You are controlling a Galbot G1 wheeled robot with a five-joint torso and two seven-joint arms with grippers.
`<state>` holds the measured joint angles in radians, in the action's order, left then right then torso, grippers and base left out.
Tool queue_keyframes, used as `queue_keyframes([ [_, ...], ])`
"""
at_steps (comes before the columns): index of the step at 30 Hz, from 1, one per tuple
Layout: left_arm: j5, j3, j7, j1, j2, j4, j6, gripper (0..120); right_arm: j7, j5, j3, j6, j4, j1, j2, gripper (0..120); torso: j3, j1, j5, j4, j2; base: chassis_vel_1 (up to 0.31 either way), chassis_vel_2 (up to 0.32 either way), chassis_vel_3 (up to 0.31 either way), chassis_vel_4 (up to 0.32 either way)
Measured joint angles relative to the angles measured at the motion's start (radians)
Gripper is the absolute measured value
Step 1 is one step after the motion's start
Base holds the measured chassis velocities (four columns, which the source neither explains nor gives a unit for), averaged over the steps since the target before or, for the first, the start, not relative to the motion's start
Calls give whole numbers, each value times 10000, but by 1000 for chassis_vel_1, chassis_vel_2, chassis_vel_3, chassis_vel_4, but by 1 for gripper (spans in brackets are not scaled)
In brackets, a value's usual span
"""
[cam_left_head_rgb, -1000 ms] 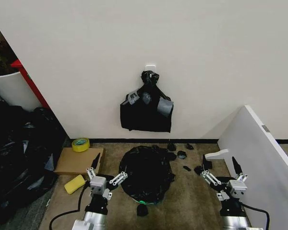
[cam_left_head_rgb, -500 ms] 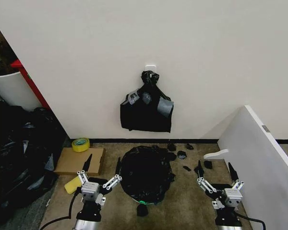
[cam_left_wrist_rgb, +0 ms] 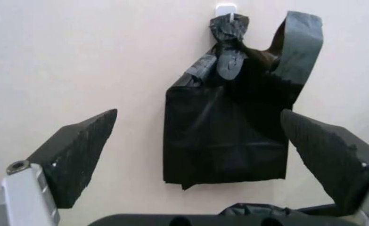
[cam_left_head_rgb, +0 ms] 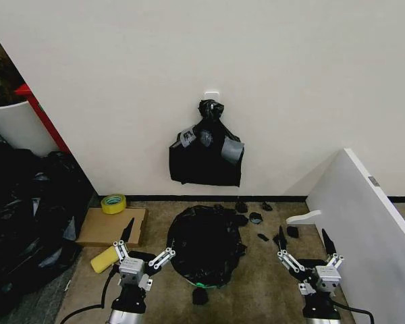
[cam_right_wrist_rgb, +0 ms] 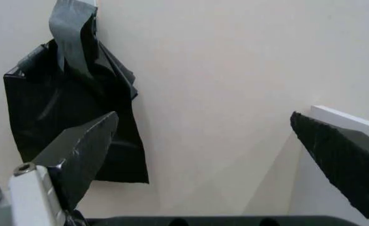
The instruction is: Place the garbage bag over the trash bin.
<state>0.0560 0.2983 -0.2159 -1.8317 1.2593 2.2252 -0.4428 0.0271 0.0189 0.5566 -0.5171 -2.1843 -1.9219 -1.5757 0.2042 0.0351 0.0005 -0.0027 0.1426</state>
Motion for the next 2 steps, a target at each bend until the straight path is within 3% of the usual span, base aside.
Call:
queue_keyframes([
  [2, -4, -109, 0, 35, -40, -61, 37, 100, 2, -2, 0, 6, 0, 2, 1, 100, 0, 0, 0, 0, 0, 0, 0, 0, 0],
])
